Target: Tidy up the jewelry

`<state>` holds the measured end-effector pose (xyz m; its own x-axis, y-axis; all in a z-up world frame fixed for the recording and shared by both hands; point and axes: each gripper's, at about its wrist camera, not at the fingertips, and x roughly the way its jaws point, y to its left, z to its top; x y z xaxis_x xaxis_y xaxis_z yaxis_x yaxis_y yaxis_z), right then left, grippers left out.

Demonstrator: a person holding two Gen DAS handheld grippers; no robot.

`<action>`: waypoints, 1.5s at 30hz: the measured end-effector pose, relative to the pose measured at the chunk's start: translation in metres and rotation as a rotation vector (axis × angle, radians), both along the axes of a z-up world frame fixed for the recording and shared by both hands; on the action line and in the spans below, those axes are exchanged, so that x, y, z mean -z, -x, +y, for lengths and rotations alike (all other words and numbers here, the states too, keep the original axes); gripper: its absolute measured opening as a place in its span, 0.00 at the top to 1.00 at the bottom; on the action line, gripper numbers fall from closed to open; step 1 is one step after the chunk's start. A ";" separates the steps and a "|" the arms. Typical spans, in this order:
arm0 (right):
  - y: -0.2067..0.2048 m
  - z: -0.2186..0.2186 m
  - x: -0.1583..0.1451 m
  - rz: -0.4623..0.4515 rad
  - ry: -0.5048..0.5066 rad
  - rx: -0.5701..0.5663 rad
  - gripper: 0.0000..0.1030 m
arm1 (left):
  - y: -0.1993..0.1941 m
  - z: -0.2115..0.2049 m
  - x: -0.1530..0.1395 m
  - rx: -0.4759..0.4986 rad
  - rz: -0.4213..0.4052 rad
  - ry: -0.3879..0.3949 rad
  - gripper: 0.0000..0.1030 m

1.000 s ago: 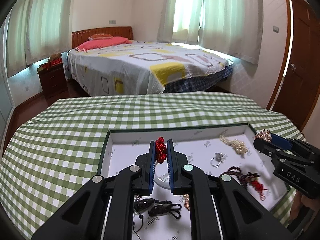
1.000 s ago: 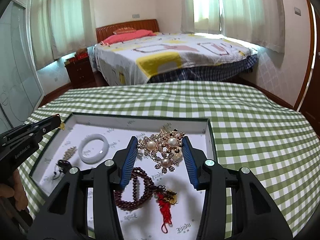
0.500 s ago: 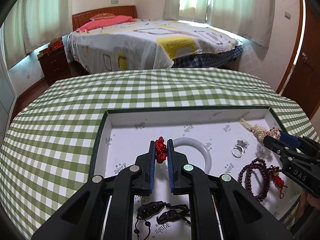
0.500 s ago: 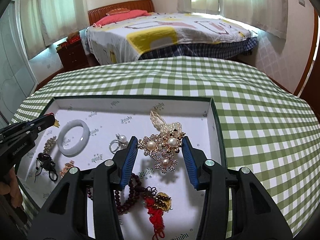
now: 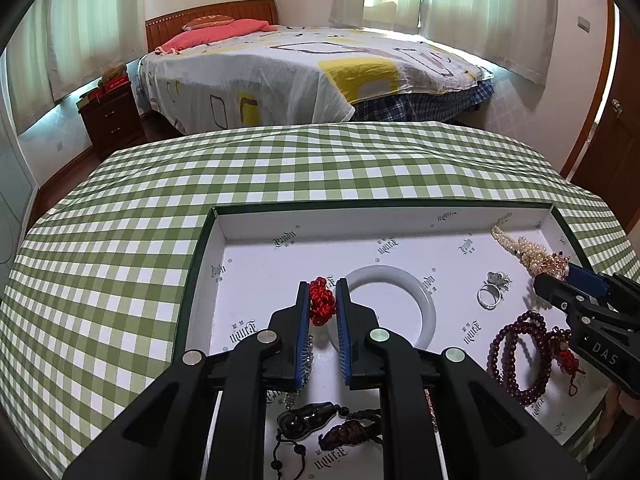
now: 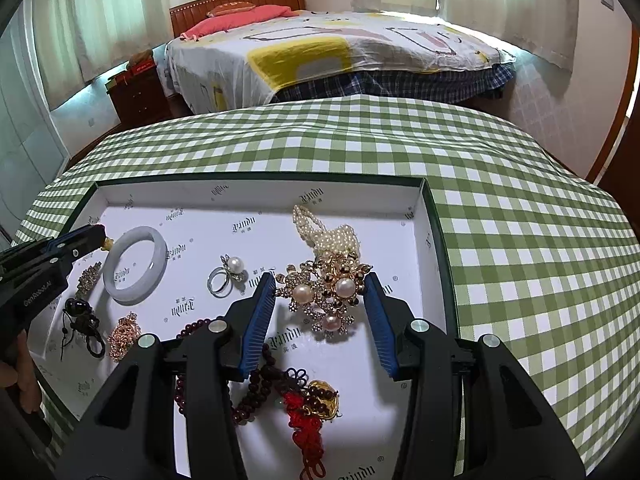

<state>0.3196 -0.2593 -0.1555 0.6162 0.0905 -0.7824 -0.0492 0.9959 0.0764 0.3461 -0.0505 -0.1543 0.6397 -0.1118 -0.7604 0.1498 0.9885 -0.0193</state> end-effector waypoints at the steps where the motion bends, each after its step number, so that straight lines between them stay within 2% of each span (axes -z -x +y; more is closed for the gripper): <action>1: 0.000 -0.001 0.000 0.004 -0.004 0.001 0.56 | 0.000 0.000 0.000 0.000 0.002 -0.002 0.81; 2: -0.001 -0.001 0.001 0.003 -0.006 0.002 0.54 | 0.000 0.000 0.000 -0.002 0.003 -0.004 0.74; 3: -0.001 -0.002 0.000 -0.001 -0.006 0.005 0.50 | 0.000 -0.001 -0.001 -0.005 0.002 -0.008 0.57; 4: -0.001 -0.003 -0.001 -0.005 -0.006 0.007 0.45 | 0.001 -0.001 -0.003 -0.011 -0.011 -0.008 0.49; 6: 0.000 -0.003 0.000 -0.006 -0.006 0.007 0.44 | 0.003 -0.001 -0.005 -0.011 -0.031 -0.007 0.43; 9: 0.001 -0.004 -0.001 -0.012 -0.016 0.008 0.43 | 0.002 -0.002 -0.004 -0.005 -0.022 -0.019 0.42; 16: 0.009 -0.006 -0.007 -0.047 -0.034 0.013 0.26 | 0.005 -0.003 -0.006 -0.005 -0.050 -0.027 0.29; 23: 0.023 -0.007 -0.020 -0.090 -0.050 0.021 0.22 | 0.015 -0.006 -0.012 -0.020 -0.094 -0.070 0.27; 27: 0.041 -0.010 -0.031 -0.110 -0.066 0.032 0.22 | 0.031 -0.002 -0.022 -0.028 -0.108 -0.042 0.25; 37: 0.111 -0.011 -0.054 -0.142 -0.068 0.037 0.20 | 0.111 0.002 -0.056 -0.045 -0.166 -0.035 0.21; 45: 0.168 -0.005 -0.084 -0.194 -0.049 0.025 0.17 | 0.170 0.013 -0.085 -0.068 -0.205 0.004 0.20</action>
